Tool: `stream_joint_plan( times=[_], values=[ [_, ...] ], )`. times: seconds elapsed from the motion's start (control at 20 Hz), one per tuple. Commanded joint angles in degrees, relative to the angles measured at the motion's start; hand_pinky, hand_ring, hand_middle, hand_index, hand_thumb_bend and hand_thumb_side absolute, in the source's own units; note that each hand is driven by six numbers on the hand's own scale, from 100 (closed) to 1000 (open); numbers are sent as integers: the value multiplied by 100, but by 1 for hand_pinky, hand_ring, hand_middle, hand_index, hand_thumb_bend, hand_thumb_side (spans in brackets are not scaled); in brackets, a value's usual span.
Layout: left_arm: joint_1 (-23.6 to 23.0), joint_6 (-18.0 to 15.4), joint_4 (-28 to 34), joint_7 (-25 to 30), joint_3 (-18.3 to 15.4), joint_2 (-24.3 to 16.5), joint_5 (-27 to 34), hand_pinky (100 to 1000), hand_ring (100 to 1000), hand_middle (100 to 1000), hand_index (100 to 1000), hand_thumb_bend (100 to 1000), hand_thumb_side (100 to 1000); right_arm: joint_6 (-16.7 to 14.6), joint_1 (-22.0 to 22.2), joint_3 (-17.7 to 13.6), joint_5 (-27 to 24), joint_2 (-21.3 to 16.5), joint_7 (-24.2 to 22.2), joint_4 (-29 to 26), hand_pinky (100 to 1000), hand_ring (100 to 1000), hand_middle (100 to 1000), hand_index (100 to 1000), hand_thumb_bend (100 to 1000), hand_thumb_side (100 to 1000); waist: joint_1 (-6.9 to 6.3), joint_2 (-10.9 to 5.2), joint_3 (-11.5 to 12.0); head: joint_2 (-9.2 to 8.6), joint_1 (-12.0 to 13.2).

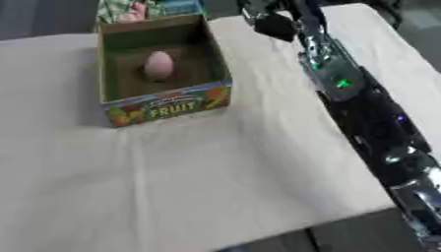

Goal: Pick up objects on the table and place them in the box.

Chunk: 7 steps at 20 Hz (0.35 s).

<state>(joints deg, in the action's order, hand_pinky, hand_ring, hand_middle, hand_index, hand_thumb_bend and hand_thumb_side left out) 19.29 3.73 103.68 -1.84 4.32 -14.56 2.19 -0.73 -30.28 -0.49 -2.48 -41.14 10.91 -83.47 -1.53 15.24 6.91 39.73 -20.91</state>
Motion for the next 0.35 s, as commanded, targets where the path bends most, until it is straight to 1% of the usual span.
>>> stream_joint_plan(
  times=[0.05,0.25,0.35],
  values=[
    [33,-16,52,-66,-99,-17,-23,555,598,633,758,435,100,-22,132,-269,-346,-237,221,-358,681,735,698,829,269,361,18,-76,-18,-33,79],
    [12,-21,47,-103,-129,5,-12,560,598,634,755,432,100,-40,392,-428,-639,-248,391,-635,677,721,684,825,242,353,20,-58,-39,-100,194],
    [0,-20,41,-117,-137,15,-4,559,598,634,754,432,100,0,346,-454,-653,-184,424,-644,676,717,679,824,237,350,18,-59,-56,-107,216]
  ],
)
